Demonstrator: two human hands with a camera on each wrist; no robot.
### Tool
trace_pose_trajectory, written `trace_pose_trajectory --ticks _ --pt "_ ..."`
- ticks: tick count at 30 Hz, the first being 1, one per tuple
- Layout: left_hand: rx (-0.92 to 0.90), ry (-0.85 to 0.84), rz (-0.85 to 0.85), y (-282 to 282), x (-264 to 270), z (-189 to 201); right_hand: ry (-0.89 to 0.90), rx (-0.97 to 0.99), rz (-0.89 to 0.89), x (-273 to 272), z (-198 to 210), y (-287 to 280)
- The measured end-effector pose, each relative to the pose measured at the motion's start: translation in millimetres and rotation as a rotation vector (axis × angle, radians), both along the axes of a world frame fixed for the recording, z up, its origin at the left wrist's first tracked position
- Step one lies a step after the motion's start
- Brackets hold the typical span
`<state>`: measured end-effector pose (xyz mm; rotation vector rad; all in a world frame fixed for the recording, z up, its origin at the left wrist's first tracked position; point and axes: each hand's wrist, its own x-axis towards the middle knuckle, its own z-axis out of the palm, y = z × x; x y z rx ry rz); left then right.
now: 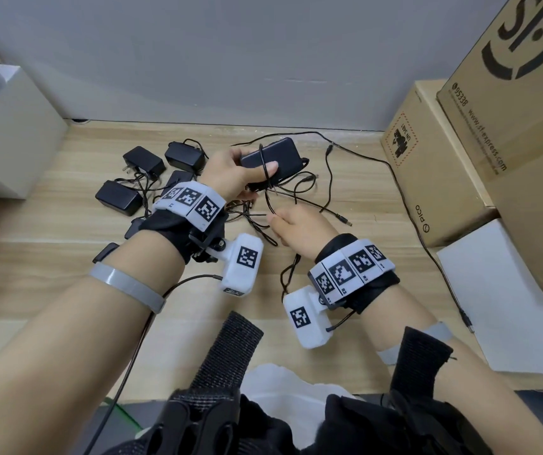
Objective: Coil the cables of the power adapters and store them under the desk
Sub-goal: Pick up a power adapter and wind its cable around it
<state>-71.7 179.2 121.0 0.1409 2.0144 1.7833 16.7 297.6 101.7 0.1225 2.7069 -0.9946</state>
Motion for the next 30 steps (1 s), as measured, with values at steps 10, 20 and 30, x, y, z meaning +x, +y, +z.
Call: trace_pose_trajectory --ticks 10,20,30 --pt "0.005 -0.029 -0.017 -2.2 1.2 -2.0 -0.068 -0.033 0.033 2.6 -0.6 4.2" --pt "-0.474 0.387 -0.132 1.4 2.2 -19.5 0.051 -0.216 0.002 -2.5 19.6 11.7" --pt "-0.597 0.346 -0.586 -4.9 0.6 -18.5 0.289 -0.452 -0.313 -16.6 10.7 29.3"
